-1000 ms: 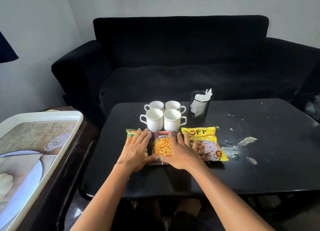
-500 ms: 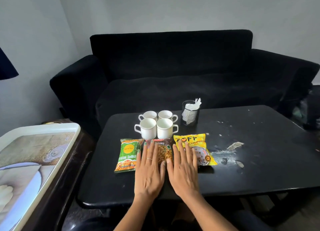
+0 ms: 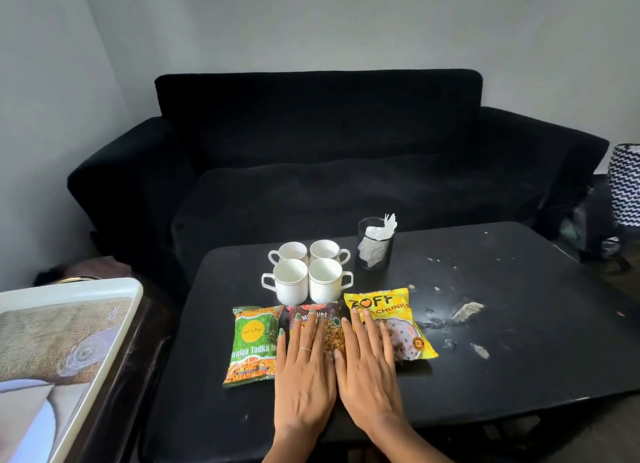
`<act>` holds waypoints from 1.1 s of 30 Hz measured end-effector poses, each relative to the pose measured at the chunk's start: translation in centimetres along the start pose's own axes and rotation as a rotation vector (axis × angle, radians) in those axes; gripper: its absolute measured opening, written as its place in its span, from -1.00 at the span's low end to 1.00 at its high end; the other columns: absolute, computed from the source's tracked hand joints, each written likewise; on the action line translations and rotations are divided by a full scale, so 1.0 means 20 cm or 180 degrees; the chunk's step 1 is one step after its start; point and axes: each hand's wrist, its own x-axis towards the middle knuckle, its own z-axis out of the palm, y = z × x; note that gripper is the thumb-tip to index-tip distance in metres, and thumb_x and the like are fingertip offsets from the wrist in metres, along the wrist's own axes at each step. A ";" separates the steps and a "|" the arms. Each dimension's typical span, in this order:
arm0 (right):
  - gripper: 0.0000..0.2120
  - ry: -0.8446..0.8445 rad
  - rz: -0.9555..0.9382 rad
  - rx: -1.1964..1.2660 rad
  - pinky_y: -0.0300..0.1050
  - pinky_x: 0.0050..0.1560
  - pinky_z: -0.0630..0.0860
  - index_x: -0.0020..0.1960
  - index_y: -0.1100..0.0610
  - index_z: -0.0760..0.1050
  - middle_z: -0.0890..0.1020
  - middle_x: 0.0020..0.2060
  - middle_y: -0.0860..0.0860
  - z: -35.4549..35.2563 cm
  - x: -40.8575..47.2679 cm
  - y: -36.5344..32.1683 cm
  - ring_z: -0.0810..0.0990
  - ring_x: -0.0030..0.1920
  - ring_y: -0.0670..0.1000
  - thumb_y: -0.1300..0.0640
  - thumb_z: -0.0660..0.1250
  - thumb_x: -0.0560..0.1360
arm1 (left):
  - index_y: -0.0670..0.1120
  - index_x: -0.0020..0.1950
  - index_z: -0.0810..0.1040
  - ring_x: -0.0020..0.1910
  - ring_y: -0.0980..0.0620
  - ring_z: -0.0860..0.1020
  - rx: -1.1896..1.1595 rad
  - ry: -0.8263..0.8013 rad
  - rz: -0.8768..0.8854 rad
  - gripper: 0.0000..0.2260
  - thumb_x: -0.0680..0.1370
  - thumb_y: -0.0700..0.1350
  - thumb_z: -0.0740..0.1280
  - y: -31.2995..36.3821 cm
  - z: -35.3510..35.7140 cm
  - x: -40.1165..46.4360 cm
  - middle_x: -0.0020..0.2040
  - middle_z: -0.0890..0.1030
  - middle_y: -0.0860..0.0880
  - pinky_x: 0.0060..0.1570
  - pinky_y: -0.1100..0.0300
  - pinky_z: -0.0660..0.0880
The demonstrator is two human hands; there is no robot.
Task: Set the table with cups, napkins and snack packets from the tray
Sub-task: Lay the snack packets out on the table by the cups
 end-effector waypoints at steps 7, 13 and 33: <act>-0.40 0.0101 -0.0268 0.0115 0.11 0.40 0.09 0.39 0.21 0.39 0.34 0.44 0.13 0.00 0.02 0.00 0.27 0.46 0.14 -0.03 -0.25 0.63 | -0.15 0.37 0.48 0.41 -0.15 0.38 -0.0135 0.0097 0.0090 -0.53 0.53 -0.02 0.09 -0.01 0.00 0.01 0.41 0.43 -0.08 0.41 0.03 0.02; -0.46 0.0121 -0.0395 0.0290 0.20 0.46 0.07 0.48 0.22 0.22 0.15 0.52 0.15 0.04 0.02 0.01 0.05 0.53 0.16 -0.02 -0.08 0.59 | -0.13 0.49 0.29 0.52 -0.07 0.16 -0.0382 0.0291 0.0141 -0.48 0.52 -0.06 0.10 -0.04 0.07 0.01 0.51 0.17 -0.01 0.43 -0.08 0.05; -0.47 -0.0416 -0.0322 0.0302 0.17 0.51 -0.03 0.48 0.30 0.08 0.17 0.47 0.27 0.04 0.03 0.02 0.08 0.50 0.22 0.05 0.04 0.61 | -0.11 0.48 0.15 0.45 -0.01 0.18 -0.0001 -0.0639 -0.0221 -0.49 0.53 -0.06 0.08 0.03 0.05 0.05 0.45 0.19 0.02 0.49 0.08 -0.19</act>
